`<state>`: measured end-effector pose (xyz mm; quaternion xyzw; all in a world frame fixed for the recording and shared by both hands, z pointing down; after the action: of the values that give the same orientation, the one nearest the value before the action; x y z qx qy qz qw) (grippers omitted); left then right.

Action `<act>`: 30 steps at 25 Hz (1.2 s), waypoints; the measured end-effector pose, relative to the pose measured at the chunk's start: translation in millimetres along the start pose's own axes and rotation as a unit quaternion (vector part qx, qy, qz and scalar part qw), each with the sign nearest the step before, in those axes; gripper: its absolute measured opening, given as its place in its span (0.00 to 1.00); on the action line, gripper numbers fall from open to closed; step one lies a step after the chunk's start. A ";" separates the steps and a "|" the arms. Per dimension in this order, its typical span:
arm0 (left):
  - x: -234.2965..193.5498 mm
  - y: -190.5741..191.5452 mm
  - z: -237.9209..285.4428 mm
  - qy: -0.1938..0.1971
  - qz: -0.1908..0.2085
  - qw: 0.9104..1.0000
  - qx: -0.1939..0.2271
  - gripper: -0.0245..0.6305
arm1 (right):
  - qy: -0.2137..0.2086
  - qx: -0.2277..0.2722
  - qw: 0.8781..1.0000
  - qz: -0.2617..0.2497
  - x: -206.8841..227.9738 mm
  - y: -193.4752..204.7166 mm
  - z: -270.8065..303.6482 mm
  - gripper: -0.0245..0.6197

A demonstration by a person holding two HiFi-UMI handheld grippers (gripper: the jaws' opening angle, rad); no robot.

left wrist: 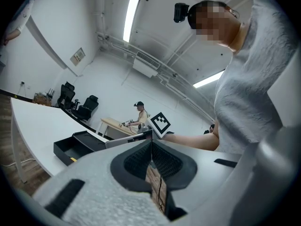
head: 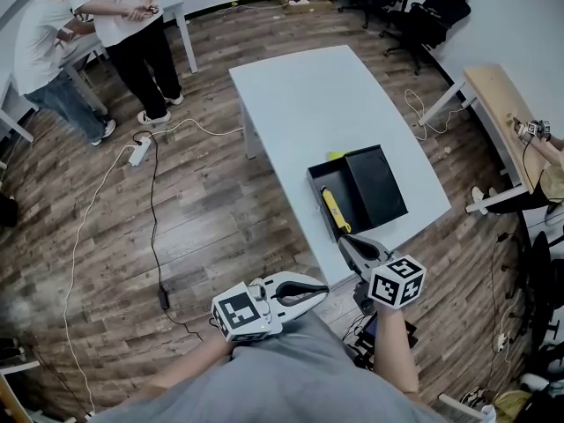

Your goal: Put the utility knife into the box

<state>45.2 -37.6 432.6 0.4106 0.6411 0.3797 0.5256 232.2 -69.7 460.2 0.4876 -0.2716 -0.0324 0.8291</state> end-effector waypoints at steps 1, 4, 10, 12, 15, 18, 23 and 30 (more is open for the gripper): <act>0.2 -0.2 -0.2 -0.001 0.000 1.000 0.000 0.07 | -0.003 0.003 1.000 0.001 -2.1 -0.6 -0.4 0.09; 0.2 -0.8 -0.6 -0.004 -0.001 1.000 0.000 0.07 | -0.008 0.014 1.000 0.008 -7.4 -2.3 -2.2 0.09; -0.1 -0.1 -2.3 -0.009 -0.001 1.000 0.000 0.07 | -0.019 0.025 0.999 0.014 -17.9 -0.8 -6.6 0.09; -1.0 -0.4 -1.1 -0.012 -0.004 1.000 -0.001 0.07 | -0.022 0.025 0.999 0.015 -20.1 0.1 -8.4 0.09; -1.0 -0.5 0.9 -0.010 -0.003 1.000 -0.001 0.07 | -0.024 0.026 0.999 0.018 -23.1 1.2 -11.2 0.09; -1.0 -2.0 2.2 -0.013 -0.009 1.000 -0.002 0.07 | -0.024 0.028 0.999 0.023 -25.7 2.8 -13.4 0.09; -3.2 0.5 0.1 -0.020 -0.010 1.000 -0.007 0.07 | -0.034 0.034 0.998 0.029 -34.1 7.4 -15.9 0.09; -7.8 2.1 -3.7 -0.038 -0.016 0.999 -0.006 0.07 | -0.053 0.035 0.997 0.036 -46.3 16.0 -18.5 0.09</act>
<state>42.7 -44.3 437.9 0.4111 0.6249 0.3594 0.5580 198.3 -32.0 447.1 0.5044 -0.3334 -0.0191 0.7963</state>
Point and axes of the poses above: the fingertips, and each gripper's own axes: z forward along the fingers, x to its right, y out of its underside, the point moved 8 cm from there along -z, backward along the fingers, and after that the axes turned 7 degrees about x, right-handed, at the moved point
